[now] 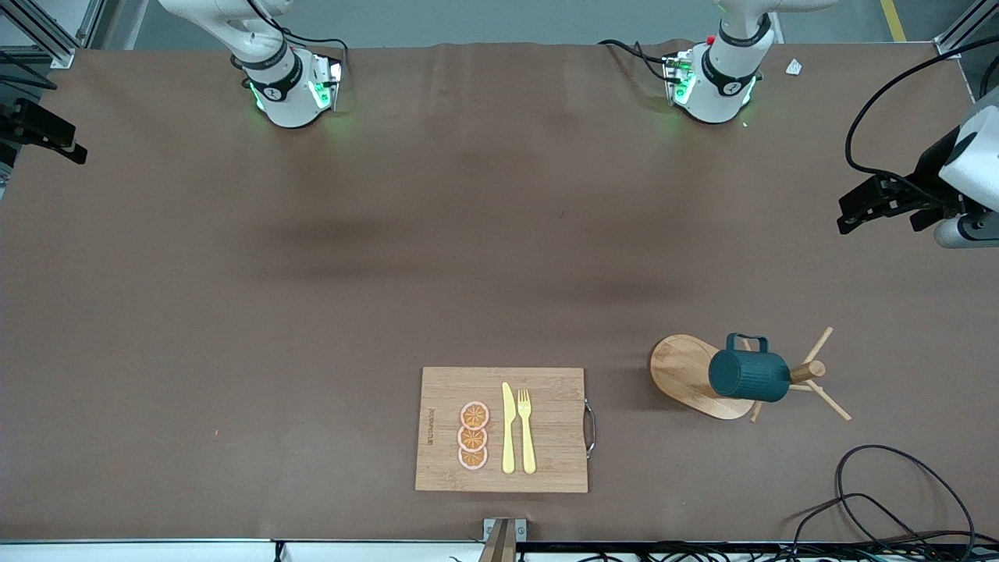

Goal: Transfer cup from left to right arm and place
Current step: 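Move the left gripper toward the teal mug on the wooden stand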

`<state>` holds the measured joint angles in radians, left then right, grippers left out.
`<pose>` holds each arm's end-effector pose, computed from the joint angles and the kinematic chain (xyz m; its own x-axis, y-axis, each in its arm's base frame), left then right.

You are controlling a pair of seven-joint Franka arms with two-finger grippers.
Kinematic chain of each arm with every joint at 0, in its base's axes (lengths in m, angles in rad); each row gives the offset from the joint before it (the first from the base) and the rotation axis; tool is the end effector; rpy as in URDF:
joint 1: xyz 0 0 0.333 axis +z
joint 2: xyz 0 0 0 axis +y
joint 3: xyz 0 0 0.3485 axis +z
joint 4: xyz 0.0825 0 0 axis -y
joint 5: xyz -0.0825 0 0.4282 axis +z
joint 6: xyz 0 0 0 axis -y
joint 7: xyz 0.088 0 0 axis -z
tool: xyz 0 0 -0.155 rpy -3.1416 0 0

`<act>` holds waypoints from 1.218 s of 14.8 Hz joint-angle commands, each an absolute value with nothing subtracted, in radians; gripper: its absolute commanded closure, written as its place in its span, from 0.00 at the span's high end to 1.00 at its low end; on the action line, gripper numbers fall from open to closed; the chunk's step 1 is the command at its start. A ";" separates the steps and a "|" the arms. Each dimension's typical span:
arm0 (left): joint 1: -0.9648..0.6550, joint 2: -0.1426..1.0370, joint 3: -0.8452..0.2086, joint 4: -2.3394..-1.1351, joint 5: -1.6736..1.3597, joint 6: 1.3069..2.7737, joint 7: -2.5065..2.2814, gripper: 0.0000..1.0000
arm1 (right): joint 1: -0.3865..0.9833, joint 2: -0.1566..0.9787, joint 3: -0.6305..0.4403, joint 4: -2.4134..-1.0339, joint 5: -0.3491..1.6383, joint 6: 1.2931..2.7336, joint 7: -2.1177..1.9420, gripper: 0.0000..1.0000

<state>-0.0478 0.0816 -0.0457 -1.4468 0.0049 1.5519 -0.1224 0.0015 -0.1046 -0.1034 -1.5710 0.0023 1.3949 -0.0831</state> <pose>0.6240 -0.0566 0.6214 0.9993 0.0293 0.0235 0.0292 -0.9996 0.0017 0.5367 -0.0577 0.6537 0.9974 -0.0168 -0.0707 -0.0182 -0.9997 -0.0190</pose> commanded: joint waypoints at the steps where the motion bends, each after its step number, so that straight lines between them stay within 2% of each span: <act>1: -0.055 0.083 -0.046 -1.439 0.018 1.559 -0.124 1.00 | -0.009 -0.121 -0.098 -1.591 0.009 1.402 -0.080 1.00; 10: -0.058 0.124 -0.046 -1.439 0.026 1.566 -0.155 1.00 | -0.008 -0.121 -0.095 -1.589 0.008 1.402 -0.080 1.00; 13: -0.048 0.159 -0.046 -1.434 0.011 1.568 -0.369 1.00 | -0.006 -0.120 -0.095 -1.589 0.008 1.404 -0.080 1.00; 18: -0.067 0.268 -0.055 -1.361 -0.061 1.640 -0.850 1.00 | -0.005 -0.120 -0.095 -1.589 0.009 1.405 -0.080 1.00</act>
